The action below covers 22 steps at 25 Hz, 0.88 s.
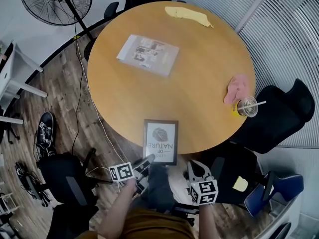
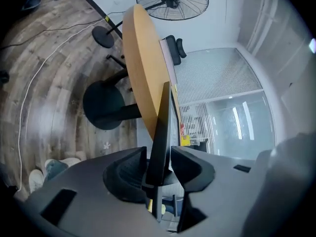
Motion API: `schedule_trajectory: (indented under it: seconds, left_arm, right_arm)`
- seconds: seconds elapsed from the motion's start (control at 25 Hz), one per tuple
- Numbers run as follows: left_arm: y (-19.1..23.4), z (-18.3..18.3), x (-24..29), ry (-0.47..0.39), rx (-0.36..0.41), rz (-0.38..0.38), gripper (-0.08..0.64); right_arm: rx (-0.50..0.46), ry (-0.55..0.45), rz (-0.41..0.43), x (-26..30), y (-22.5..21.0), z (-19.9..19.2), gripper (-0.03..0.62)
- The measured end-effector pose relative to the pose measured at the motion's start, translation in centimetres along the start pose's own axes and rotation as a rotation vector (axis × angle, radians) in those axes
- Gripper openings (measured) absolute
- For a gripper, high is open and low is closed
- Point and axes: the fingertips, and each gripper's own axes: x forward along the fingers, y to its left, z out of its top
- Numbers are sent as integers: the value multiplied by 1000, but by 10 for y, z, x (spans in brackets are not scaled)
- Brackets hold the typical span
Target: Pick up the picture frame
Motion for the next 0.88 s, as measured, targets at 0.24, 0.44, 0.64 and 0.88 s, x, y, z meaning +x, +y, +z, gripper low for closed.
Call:
schedule_trajectory:
  seconds: [0.24,0.44,0.64,0.88]
  left_arm:
    - [-8,0,3,11,19,-23,104]
    - [-12,-1,1,0,-16,-46,84]
    - [-18,-1,0,-7,-3,-56,71]
    - [-29,3,-6,-41,33,-68,60]
  right_arm:
    - [7,-5,6,0,0,2,13]
    - [-26,-28,-24,-5,1,10,12]
    - [-43,-51,-51,-14,-3,12,12]
    - [-31,-76,-63,-25,-2,14,12]
